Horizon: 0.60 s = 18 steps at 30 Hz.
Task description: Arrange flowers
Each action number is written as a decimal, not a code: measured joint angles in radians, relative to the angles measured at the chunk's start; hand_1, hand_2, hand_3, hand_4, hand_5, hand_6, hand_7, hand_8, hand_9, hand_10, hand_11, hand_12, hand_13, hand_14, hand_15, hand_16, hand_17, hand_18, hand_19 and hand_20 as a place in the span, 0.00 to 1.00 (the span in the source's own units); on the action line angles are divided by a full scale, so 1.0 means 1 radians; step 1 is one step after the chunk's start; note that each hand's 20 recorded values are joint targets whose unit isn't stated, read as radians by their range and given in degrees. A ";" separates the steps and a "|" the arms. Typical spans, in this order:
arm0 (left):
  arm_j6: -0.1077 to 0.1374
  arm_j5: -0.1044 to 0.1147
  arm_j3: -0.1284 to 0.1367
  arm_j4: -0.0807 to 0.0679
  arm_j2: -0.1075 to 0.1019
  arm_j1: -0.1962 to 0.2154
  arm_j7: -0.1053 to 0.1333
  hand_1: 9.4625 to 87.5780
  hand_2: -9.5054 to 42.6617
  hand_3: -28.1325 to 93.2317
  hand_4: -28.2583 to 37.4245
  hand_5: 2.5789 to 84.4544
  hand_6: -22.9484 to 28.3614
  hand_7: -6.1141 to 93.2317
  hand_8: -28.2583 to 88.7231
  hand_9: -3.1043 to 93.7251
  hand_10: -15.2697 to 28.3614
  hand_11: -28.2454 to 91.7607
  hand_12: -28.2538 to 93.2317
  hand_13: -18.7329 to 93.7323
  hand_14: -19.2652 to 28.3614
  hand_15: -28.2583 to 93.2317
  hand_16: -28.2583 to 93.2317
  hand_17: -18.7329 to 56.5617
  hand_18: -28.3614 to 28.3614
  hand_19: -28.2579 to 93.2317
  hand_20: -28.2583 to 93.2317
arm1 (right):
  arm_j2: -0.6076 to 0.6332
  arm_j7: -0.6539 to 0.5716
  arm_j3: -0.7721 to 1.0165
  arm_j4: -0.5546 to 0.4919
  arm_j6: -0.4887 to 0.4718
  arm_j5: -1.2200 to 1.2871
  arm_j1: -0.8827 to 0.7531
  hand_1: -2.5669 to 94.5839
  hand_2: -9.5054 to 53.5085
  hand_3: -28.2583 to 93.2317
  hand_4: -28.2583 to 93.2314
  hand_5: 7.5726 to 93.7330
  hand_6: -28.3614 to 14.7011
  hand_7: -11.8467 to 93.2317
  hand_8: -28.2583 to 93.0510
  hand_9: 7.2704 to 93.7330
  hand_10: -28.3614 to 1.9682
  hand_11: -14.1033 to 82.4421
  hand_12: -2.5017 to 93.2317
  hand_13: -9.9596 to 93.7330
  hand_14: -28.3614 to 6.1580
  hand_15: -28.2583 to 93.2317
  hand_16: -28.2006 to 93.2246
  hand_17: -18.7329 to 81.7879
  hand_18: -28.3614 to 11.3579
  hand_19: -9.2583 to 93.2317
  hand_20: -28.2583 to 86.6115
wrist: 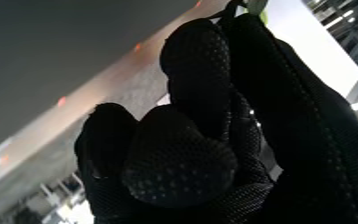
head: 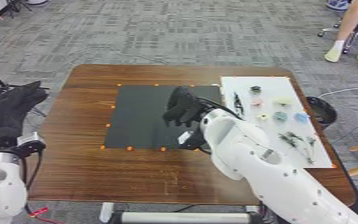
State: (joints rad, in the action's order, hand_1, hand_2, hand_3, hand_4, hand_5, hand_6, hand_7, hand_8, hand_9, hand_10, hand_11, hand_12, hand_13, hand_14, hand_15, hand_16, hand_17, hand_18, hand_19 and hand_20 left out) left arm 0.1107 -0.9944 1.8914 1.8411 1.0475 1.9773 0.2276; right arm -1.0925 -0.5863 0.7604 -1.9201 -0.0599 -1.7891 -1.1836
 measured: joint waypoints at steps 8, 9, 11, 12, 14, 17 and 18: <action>0.000 0.002 -0.029 -0.015 0.006 -0.022 0.012 0.18 0.29 0.81 0.00 0.60 0.52 0.20 0.18 0.55 0.70 0.41 0.33 0.51 0.80 0.44 0.23 0.35 0.73 0.33 0.41 | -0.083 -0.020 -0.119 0.103 0.036 0.081 0.033 0.63 0.00 0.68 0.26 0.84 0.57 0.39 0.44 1.00 0.56 0.50 0.29 1.00 0.80 0.74 0.42 0.87 0.42 1.00 0.64; -0.001 0.002 -0.032 -0.016 0.008 -0.025 0.014 0.17 0.30 0.81 0.00 0.60 0.52 0.20 0.18 0.55 0.70 0.41 0.33 0.51 0.80 0.44 0.23 0.35 0.73 0.33 0.41 | -0.093 -0.024 -0.124 0.111 0.046 0.086 0.030 0.63 0.00 0.68 0.26 0.84 0.57 0.39 0.44 1.00 0.56 0.50 0.28 1.00 0.80 0.74 0.42 0.87 0.42 1.00 0.64; -0.002 0.003 -0.038 -0.017 0.015 -0.028 0.017 0.17 0.30 0.81 0.00 0.60 0.52 0.20 0.18 0.55 0.70 0.41 0.33 0.51 0.80 0.44 0.23 0.35 0.73 0.33 0.41 | -0.108 -0.032 -0.137 0.124 0.073 0.094 0.027 0.63 0.00 0.68 0.26 0.84 0.57 0.39 0.44 1.00 0.56 0.50 0.27 1.00 0.80 0.74 0.42 0.87 0.42 1.00 0.64; -0.002 0.003 -0.040 -0.017 0.019 -0.029 0.018 0.17 0.30 0.81 0.00 0.60 0.52 0.20 0.18 0.55 0.70 0.41 0.33 0.51 0.80 0.43 0.23 0.35 0.73 0.33 0.41 | -0.115 -0.035 -0.143 0.131 0.088 0.098 0.026 0.63 0.00 0.68 0.26 0.84 0.57 0.39 0.44 1.00 0.57 0.49 0.27 1.00 0.80 0.74 0.42 0.86 0.42 1.00 0.64; -0.003 0.004 -0.047 -0.019 0.026 -0.030 0.020 0.17 0.30 0.82 0.00 0.60 0.52 0.20 0.18 0.55 0.70 0.41 0.33 0.51 0.80 0.44 0.23 0.35 0.73 0.33 0.41 | -0.126 -0.040 -0.153 0.144 0.112 0.104 0.026 0.64 0.00 0.68 0.26 0.84 0.56 0.39 0.44 1.00 0.58 0.49 0.27 1.00 0.80 0.74 0.42 0.86 0.42 1.00 0.63; -0.004 0.005 -0.056 -0.023 0.038 -0.028 0.020 0.16 0.30 0.82 0.00 0.60 0.52 0.20 0.18 0.55 0.70 0.41 0.33 0.51 0.80 0.44 0.23 0.35 0.73 0.33 0.41 | -0.141 -0.047 -0.162 0.164 0.126 0.111 0.027 0.64 0.00 0.67 0.25 0.83 0.57 0.39 0.44 1.00 0.59 0.47 0.26 1.00 0.80 0.74 0.42 0.86 0.41 1.00 0.63; -0.005 0.005 -0.058 -0.023 0.043 -0.026 0.020 0.16 0.30 0.82 0.00 0.60 0.52 0.20 0.18 0.55 0.70 0.41 0.33 0.51 0.80 0.43 0.23 0.35 0.73 0.33 0.41 | -0.144 -0.049 -0.167 0.170 0.128 0.113 0.029 0.65 0.00 0.67 0.24 0.83 0.57 0.39 0.44 1.00 0.60 0.46 0.26 1.00 0.80 0.74 0.42 0.86 0.42 1.00 0.63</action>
State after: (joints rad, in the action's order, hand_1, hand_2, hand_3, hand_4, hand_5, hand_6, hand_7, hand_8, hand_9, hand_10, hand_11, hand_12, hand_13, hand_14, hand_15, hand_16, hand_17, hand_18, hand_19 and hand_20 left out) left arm 0.1053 -0.9897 1.8330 1.8178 1.0907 1.9515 0.2476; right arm -1.2368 -0.6355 0.5936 -1.7501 0.0681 -1.6758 -1.1544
